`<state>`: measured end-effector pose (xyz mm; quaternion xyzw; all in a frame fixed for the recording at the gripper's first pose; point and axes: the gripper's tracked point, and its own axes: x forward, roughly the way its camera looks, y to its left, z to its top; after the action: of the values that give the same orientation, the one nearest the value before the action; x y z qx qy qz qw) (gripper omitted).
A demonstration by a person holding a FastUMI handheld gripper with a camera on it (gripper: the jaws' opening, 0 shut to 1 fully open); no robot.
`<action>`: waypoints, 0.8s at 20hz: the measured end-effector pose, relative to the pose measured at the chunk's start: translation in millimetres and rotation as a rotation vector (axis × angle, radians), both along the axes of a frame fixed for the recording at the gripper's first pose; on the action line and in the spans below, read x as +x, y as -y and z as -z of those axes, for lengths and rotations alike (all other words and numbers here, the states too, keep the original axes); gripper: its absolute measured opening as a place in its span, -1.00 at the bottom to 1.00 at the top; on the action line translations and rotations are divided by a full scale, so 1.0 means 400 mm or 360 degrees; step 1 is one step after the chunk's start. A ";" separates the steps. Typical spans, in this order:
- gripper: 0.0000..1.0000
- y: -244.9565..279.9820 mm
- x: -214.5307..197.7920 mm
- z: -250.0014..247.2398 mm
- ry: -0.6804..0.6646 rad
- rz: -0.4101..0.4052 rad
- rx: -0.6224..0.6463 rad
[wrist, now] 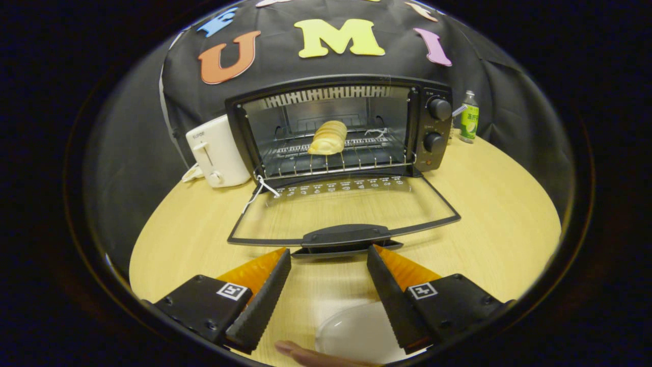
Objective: Open the toaster oven, put the food inside, and close the toaster oven door.
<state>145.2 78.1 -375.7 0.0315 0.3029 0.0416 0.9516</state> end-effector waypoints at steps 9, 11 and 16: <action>0.98 -0.005 0.014 -0.156 0.0337 0.0032 -0.0080; 0.98 -0.007 0.034 -0.210 0.0458 0.0024 -0.0124; 0.99 0.003 0.066 -0.341 0.0659 0.0048 -0.0183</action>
<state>171.5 77.1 -239.3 -0.0274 0.1024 0.0157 0.9942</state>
